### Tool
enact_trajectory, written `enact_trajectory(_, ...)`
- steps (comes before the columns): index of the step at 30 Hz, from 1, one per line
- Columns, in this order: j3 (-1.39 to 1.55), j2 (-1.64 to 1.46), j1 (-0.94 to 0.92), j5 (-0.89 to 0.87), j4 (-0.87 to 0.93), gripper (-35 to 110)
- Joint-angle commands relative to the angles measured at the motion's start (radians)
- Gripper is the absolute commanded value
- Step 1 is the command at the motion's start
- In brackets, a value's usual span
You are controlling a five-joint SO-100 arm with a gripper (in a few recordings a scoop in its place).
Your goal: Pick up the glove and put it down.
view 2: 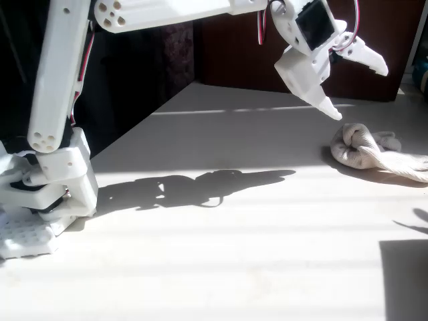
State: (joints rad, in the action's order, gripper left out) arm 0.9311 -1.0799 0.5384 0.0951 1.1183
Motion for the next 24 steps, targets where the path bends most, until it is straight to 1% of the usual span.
enact_trajectory(1, -0.089, 0.071, 0.018, -0.006, -0.012, 36)
enact_trajectory(13, -0.443, 0.417, 0.015, -0.008, -0.014, 35)
enact_trajectory(24, -0.486, 0.486, 0.012, -0.008, -0.014, 35)
